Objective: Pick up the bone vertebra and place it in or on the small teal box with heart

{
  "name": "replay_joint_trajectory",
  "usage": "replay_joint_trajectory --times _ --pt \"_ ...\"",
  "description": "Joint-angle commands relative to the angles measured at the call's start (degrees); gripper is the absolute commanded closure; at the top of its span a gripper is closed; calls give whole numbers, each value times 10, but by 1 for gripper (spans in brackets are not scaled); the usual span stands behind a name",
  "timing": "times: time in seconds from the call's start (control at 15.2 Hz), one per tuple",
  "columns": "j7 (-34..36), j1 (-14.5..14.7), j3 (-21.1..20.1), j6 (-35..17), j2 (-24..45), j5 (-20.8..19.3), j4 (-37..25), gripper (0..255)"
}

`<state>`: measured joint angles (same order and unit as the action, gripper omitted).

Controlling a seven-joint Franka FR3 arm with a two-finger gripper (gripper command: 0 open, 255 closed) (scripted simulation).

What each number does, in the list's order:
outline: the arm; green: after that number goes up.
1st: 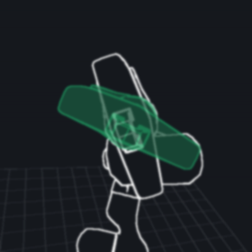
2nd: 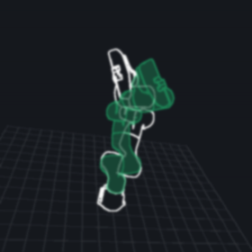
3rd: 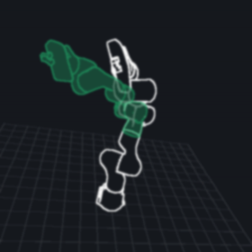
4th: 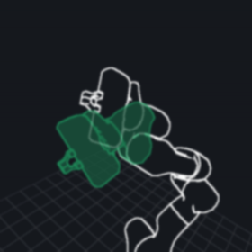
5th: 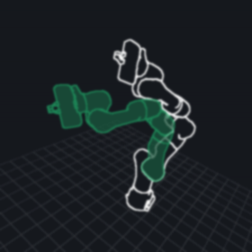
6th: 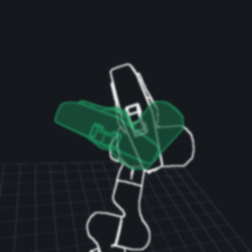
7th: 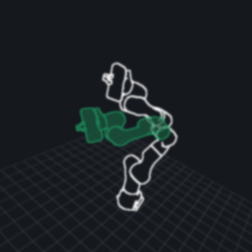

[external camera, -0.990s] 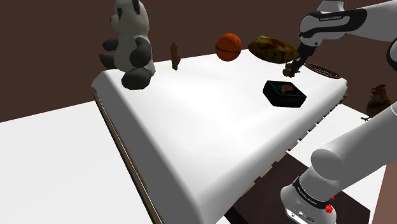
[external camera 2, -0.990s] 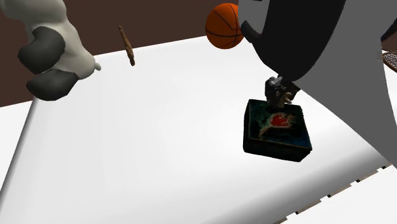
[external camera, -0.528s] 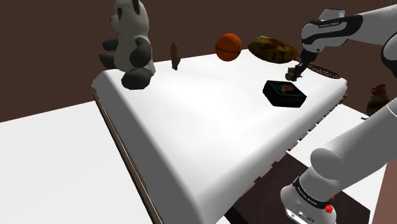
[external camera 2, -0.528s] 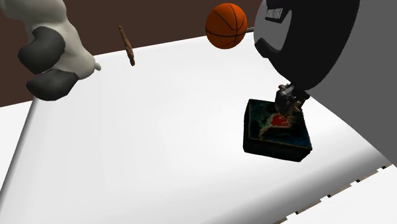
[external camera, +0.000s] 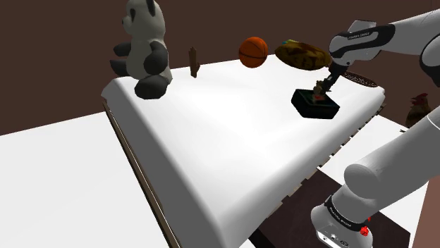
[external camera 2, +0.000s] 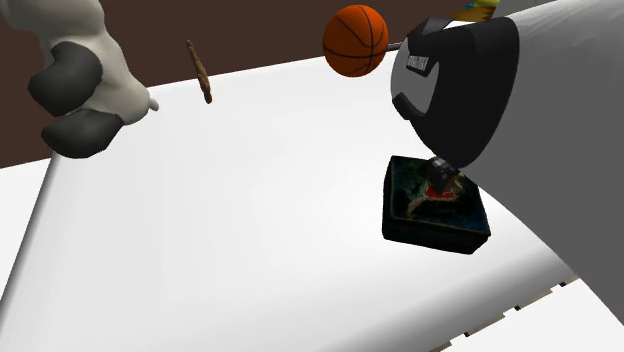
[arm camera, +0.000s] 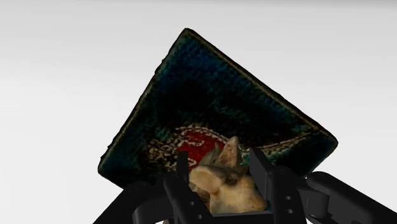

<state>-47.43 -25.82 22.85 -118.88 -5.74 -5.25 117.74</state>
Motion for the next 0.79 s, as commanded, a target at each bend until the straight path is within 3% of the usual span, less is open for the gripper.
replay_joint_trajectory --times 0.0,0.26,0.33,0.73 --pt "0 0 0 -2 1 0 1 255" --pt "0 0 0 -2 1 0 1 255" --pt "0 0 0 -2 1 0 1 0" --pt "2 1 -1 17 -6 -2 -11 0"
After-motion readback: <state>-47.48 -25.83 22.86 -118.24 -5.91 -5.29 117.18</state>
